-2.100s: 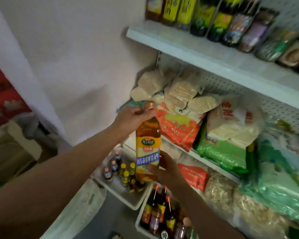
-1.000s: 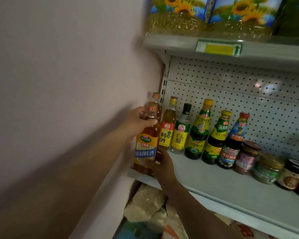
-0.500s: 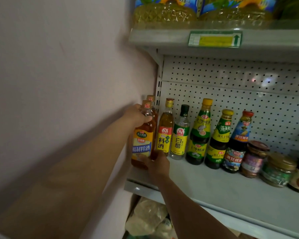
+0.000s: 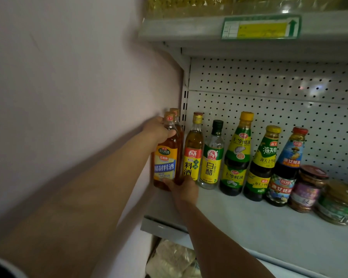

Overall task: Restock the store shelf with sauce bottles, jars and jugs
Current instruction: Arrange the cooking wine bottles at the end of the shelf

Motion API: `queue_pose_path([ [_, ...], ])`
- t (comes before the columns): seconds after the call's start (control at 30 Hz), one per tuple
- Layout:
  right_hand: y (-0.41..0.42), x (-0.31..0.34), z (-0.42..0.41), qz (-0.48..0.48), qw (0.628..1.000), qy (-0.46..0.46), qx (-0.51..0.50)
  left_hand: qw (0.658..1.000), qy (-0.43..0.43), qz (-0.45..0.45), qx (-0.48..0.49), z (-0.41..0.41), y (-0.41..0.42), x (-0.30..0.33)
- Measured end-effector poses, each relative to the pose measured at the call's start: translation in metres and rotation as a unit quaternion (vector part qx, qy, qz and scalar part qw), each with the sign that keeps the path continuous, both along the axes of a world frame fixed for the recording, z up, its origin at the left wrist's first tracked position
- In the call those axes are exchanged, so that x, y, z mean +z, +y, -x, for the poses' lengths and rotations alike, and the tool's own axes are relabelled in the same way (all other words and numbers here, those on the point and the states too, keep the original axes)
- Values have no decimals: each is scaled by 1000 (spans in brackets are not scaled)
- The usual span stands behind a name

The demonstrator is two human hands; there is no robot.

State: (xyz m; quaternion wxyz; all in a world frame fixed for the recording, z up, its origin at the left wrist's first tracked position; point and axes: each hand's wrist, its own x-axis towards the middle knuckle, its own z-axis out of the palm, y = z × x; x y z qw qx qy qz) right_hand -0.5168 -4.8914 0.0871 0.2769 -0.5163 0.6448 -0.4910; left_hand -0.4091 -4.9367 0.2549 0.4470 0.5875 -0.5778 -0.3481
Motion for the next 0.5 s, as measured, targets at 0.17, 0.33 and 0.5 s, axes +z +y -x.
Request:
queue_pose_path([
  [0.17, -6, 2, 2, -19, 1000, 18, -9, 1000, 0, 19, 1, 2, -7, -3],
  [0.33, -8, 4, -2, -29, 998, 51, -31, 999, -35, 12, 1, 2, -10, 0],
  [0.5, -8, 6, -3, -37, 996, 67, -41, 991, -118, -57, -23, 5, -19, 18],
])
